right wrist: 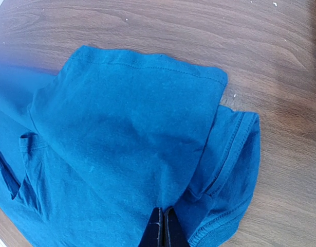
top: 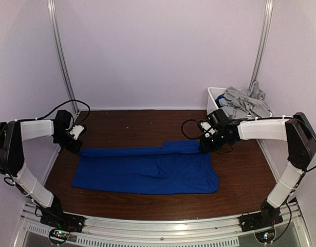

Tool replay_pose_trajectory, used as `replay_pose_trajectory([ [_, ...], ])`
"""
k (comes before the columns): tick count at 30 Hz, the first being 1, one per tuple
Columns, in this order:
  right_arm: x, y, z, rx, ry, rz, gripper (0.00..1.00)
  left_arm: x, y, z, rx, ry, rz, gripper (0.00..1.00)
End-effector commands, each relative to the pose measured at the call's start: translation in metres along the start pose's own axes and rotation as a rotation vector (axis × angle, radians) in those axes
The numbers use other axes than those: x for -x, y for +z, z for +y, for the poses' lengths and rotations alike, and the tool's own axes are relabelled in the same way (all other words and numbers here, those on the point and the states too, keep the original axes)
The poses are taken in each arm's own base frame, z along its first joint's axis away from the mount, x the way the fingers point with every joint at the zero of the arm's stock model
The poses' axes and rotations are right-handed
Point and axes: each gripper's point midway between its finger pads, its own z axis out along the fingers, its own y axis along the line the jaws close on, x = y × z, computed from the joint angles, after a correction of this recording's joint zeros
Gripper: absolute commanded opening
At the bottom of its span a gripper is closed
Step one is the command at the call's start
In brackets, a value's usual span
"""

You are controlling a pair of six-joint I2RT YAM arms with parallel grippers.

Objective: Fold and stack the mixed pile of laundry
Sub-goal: Fold the 1/3-folded T-shirt at the center of the board.

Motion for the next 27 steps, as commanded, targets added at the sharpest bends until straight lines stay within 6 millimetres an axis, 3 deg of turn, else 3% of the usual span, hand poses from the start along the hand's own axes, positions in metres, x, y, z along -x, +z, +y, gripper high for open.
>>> replay_pose_trajectory([
  [1,0.015,-0.017,-0.003,-0.048,-0.018,-0.041,0.0,0.004,-0.01,0.01,0.059,-0.008,-0.015,0.0],
  [5,0.013,-0.02,-0.001,-0.039,-0.016,-0.038,0.0,0.003,-0.01,0.011,0.066,-0.008,-0.013,0.0],
  [15,-0.022,0.001,0.012,0.001,-0.019,0.025,0.0,0.004,0.001,0.012,0.06,-0.003,0.006,0.0],
  [19,-0.021,0.001,0.02,0.007,-0.033,0.026,0.0,0.009,-0.001,0.018,0.085,-0.002,0.0,0.0],
  [27,-0.021,0.002,0.011,-0.043,-0.044,0.036,0.0,0.004,0.002,0.014,0.07,0.007,0.015,0.0],
])
